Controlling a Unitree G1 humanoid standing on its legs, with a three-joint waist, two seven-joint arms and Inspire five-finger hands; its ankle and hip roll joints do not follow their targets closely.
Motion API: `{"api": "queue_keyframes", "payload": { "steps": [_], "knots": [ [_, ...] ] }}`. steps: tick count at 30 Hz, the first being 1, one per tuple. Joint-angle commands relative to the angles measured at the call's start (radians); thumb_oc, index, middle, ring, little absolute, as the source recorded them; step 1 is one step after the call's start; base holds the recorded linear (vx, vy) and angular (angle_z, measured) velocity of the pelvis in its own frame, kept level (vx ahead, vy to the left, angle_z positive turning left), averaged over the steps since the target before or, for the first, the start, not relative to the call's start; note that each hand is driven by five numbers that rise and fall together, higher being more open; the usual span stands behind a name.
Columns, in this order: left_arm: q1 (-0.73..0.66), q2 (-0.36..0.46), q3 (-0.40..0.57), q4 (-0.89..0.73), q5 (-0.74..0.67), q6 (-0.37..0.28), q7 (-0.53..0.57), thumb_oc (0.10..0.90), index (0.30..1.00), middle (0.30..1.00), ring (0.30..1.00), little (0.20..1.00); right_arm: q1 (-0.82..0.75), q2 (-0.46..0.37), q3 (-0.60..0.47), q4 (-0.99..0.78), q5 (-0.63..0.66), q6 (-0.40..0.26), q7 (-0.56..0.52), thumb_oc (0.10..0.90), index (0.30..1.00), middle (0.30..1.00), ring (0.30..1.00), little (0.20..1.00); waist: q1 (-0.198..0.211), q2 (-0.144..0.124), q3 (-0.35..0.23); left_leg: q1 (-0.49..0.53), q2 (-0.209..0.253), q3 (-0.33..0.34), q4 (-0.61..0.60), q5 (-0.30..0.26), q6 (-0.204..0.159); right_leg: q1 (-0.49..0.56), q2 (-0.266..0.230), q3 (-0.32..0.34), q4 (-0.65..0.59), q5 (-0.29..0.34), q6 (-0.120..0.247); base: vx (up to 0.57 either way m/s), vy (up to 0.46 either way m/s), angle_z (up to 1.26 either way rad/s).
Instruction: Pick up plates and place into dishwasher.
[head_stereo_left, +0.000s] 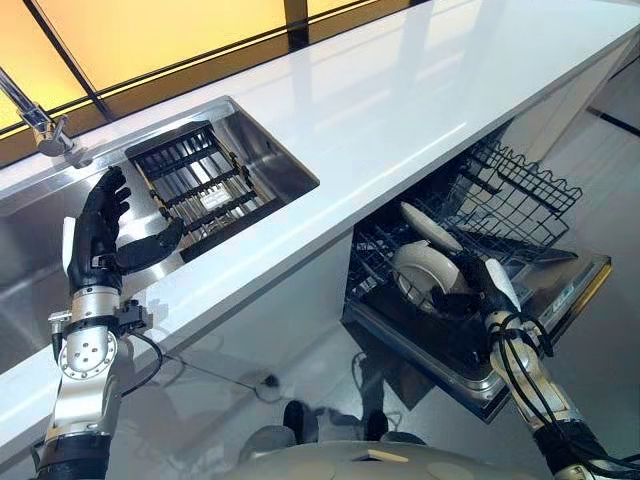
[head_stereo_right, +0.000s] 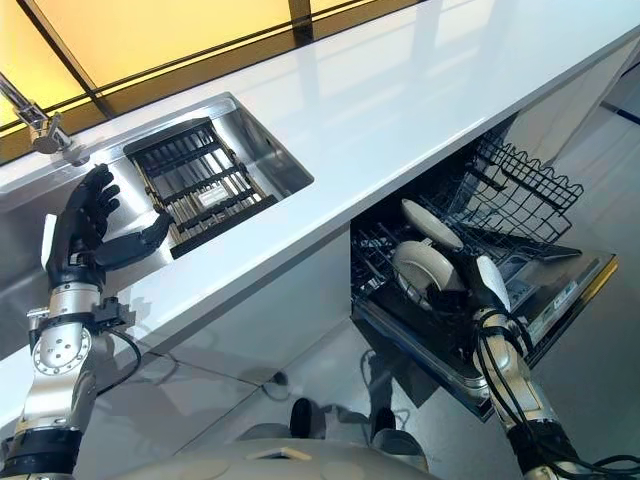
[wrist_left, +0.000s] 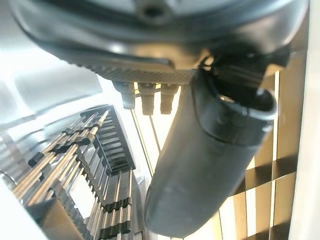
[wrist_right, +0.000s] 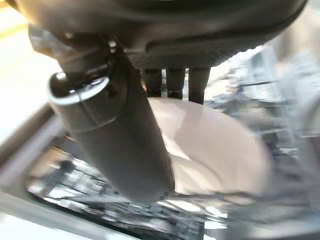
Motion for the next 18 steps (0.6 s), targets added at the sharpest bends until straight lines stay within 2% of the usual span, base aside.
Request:
{"api": "queue_keyframes", "payload": {
  "steps": [1, 5, 10, 12, 15, 18],
  "knots": [
    [-0.06, 0.081, 0.022, -0.093, 0.007, -0.111, -0.018, 0.8, 0.9, 0.9, 0.9, 0.9, -0.157, -0.011, -0.072, -0.199, 0.027, -0.266, -0.104, 0.8, 0.9, 0.9, 0.9, 0.9, 0.018, 0.012, -0.039, 0.013, -0.076, 0.018, 0.059, -0.148, 0.05, -0.035, 0.053, -0.042, 0.168, -0.169, -0.009, 0.0, 0.0, 0.0],
    [-0.06, 0.071, 0.025, -0.081, 0.002, -0.123, -0.038, 0.8, 0.9, 0.9, 0.9, 0.9, -0.135, -0.007, -0.156, -0.283, 0.098, -0.42, -0.163, 0.8, 0.9, 0.9, 0.9, 0.9, 0.001, 0.015, -0.04, 0.011, -0.072, 0.033, 0.046, -0.14, 0.044, -0.04, 0.05, -0.043, 0.17, -0.173, -0.005, 0.0, 0.0, 0.0],
    [-0.059, 0.057, 0.017, -0.068, 0.002, -0.135, -0.045, 0.8, 0.9, 0.9, 0.9, 0.9, -0.121, 0.037, -0.239, -0.314, 0.216, -0.536, -0.223, 0.8, 0.9, 0.9, 0.9, 0.9, -0.024, 0.012, -0.034, 0.005, -0.081, 0.061, 0.109, -0.181, 0.055, -0.046, 0.049, -0.021, 0.17, -0.167, -0.009, 0.0, -0.001, -0.02],
    [-0.056, 0.054, 0.018, -0.07, 0.0, -0.132, -0.05, 0.8, 0.9, 0.9, 0.9, 0.9, -0.107, 0.059, -0.271, -0.312, 0.214, -0.574, -0.267, 0.8, 0.9, 0.9, 0.9, 0.9, -0.034, 0.01, -0.031, 0.007, -0.085, 0.072, 0.127, -0.195, 0.059, -0.043, 0.052, -0.01, 0.165, -0.162, -0.01, 0.01, -0.007, -0.16],
    [-0.053, 0.055, 0.023, -0.068, -0.012, -0.13, -0.064, 0.8, 0.9, 0.9, 0.9, 0.9, -0.089, 0.087, -0.317, -0.286, 0.287, -0.592, -0.306, 0.8, 0.9, 0.9, 0.9, 0.9, -0.049, 0.008, -0.031, 0.013, -0.085, 0.09, 0.128, -0.2, 0.06, -0.039, 0.061, 0.008, 0.149, -0.151, -0.008, 0.02, -0.009, -0.22],
    [-0.054, 0.058, 0.02, -0.063, -0.016, -0.131, -0.069, 0.8, 0.9, 0.9, 0.9, 0.9, -0.073, 0.119, -0.346, -0.234, 0.317, -0.557, -0.38, 0.8, 0.9, 0.9, 0.9, 0.9, -0.063, 0.008, -0.032, 0.022, -0.082, 0.101, 0.114, -0.195, 0.059, -0.037, 0.067, 0.023, 0.138, -0.144, -0.004, 0.03, -0.014, -0.19]
  ]
}}
